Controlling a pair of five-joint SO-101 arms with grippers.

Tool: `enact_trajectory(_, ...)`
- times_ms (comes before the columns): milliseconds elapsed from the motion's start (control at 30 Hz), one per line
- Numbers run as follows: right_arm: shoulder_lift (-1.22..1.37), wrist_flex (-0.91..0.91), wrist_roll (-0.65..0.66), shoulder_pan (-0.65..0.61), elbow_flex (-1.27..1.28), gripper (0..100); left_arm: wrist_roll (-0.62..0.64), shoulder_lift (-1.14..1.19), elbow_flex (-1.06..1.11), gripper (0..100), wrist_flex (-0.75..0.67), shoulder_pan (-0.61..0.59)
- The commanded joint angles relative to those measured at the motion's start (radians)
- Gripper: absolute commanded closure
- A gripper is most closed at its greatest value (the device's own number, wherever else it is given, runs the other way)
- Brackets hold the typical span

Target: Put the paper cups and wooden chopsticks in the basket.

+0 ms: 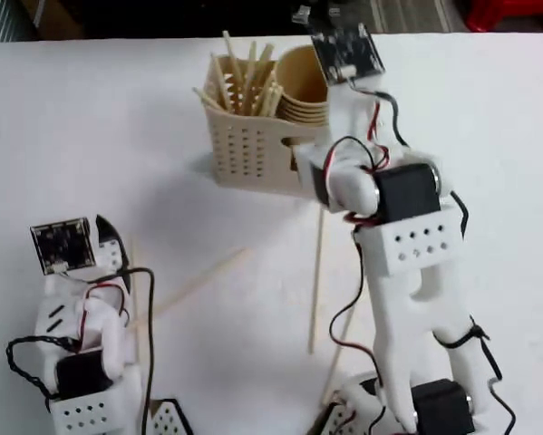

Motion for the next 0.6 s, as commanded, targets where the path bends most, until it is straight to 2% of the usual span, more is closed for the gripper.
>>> enact_trajectory(0,-0.030,0.033,0.000,0.067,0.101,82.9,-0.012,-0.012,-0.005,93,-0.023,-0.010)
enact_trajectory(100,-0.027,0.030,-0.008,0.119,0.222,82.9,-0.012,-0.012,0.008,93,-0.037,-0.010)
enact_trajectory(300,-0.021,-0.035,-0.103,0.205,0.442,82.9,-0.012,-0.012,0.011,93,-0.049,-0.010)
enact_trajectory(567,-0.019,-0.381,-0.106,0.251,0.775,82.9,-0.012,-0.012,0.011,93,-0.049,-0.010)
